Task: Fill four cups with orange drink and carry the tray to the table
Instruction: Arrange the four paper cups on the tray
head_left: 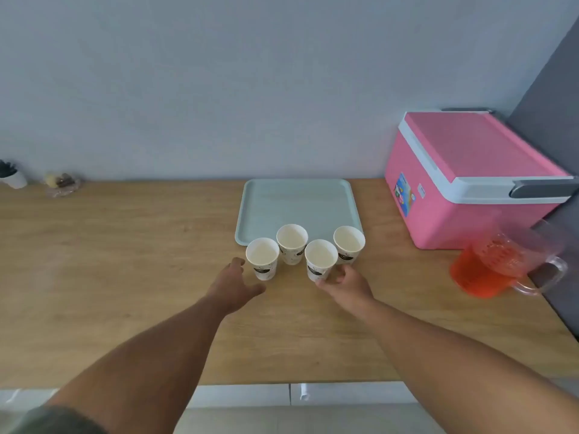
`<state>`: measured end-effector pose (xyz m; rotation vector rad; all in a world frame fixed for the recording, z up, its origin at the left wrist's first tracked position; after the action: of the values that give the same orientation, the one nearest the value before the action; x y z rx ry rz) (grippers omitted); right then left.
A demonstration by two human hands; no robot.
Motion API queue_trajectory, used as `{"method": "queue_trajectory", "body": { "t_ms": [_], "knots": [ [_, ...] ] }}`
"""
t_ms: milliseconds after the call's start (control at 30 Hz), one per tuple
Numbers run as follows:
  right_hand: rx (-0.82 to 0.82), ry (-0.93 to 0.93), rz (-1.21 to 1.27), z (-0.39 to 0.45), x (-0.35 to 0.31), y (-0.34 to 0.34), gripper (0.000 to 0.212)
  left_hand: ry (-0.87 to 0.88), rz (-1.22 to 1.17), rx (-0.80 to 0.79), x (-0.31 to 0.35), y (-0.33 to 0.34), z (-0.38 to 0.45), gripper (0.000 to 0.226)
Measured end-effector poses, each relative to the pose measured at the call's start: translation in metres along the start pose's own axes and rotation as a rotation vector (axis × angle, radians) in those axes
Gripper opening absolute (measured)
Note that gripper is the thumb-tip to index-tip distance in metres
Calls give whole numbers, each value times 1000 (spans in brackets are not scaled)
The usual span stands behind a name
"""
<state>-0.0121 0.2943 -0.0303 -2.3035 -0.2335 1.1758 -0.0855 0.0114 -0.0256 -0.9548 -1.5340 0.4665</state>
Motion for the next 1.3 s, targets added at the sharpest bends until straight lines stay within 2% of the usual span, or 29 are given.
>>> {"method": "queue_trajectory", "body": {
  "t_ms": [133, 300, 433, 667, 1067, 1233, 1300],
  "knots": [
    [5, 11, 6, 8, 0, 4, 50, -74, -135, 46, -3, 4, 6, 96],
    [33, -21, 24, 20, -1, 10, 59, -80, -276, 108, -1, 12, 14, 88],
    [50, -55, 28, 24, -5, 13, 49, -49, -335, 165, 1, 13, 19, 80],
    [77, -64, 8, 27, -3, 15, 48, -58, -375, 180, -6, 13, 22, 73],
    [86, -91, -49, 2, -8, 9, 61, -67, -363, 185, -4, 6, 7, 73],
    [82, -137, -64, -9, -32, 1, 49, -42, -353, 205, 8, -9, 9, 71],
    [87, -156, -55, -10, -42, -3, 51, -28, -351, 216, 15, -17, 11, 71]
  ]
}}
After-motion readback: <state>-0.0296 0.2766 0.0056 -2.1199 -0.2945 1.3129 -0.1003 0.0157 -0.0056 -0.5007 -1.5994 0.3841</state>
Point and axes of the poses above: each hand's wrist, its own z-axis towards the middle knuckle, its own y-axis out of the palm, x = y × z, the point moved 9 cm from there along z, towards the middle knuckle, and after that the axes turned 7 degrees about y, right-handed, at the moved point
